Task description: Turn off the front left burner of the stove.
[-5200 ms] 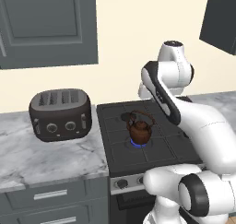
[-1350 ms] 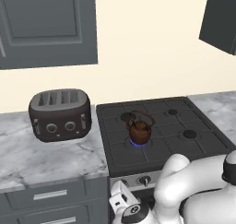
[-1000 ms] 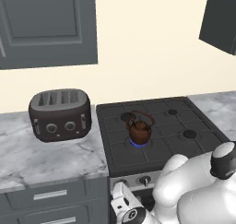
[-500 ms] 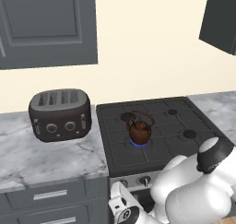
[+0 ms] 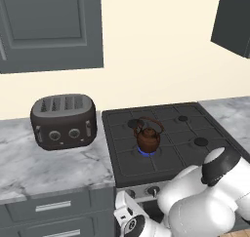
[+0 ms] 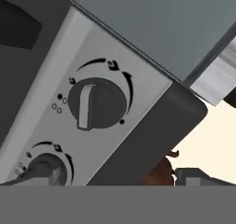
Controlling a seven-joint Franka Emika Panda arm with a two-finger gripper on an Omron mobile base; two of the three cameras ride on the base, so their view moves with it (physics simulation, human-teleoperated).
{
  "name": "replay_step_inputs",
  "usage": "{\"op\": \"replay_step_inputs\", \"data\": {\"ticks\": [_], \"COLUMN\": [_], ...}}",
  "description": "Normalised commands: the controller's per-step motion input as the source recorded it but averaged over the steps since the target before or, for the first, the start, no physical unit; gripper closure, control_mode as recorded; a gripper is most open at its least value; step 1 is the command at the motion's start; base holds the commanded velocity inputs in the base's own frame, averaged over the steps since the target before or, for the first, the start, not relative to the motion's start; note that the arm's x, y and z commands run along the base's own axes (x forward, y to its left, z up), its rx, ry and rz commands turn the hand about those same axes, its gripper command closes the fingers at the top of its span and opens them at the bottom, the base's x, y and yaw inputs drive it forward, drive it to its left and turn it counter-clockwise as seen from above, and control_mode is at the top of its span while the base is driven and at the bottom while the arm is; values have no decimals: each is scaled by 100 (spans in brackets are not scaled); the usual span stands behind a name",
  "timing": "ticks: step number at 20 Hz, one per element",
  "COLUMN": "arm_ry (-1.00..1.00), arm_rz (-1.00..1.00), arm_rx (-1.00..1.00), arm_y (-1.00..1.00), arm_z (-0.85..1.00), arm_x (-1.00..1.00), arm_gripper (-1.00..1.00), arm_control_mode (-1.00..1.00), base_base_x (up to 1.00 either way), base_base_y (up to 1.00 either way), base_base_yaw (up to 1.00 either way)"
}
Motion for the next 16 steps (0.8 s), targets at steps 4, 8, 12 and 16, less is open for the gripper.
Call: {"op": "replay_step_inputs", "data": {"ticks": [4,8,12,16], "arm_ry": [-6,-7,-5,-4], "arm_rz": [7,5,3,2], "arm_rx": [0,0,0,0], "arm_y": [0,0,0,7], "arm_z": [-22,-24,-30,-27], "arm_x": [13,8,0,1], "arm_gripper": [-100,-100,-100,-100], "arm_control_mode": [-100,-100,-100,-100], "base_base_x": [0,0,0,0], "base_base_y": [0,0,0,0], "base_base_yaw": [0,0,0,0]}}
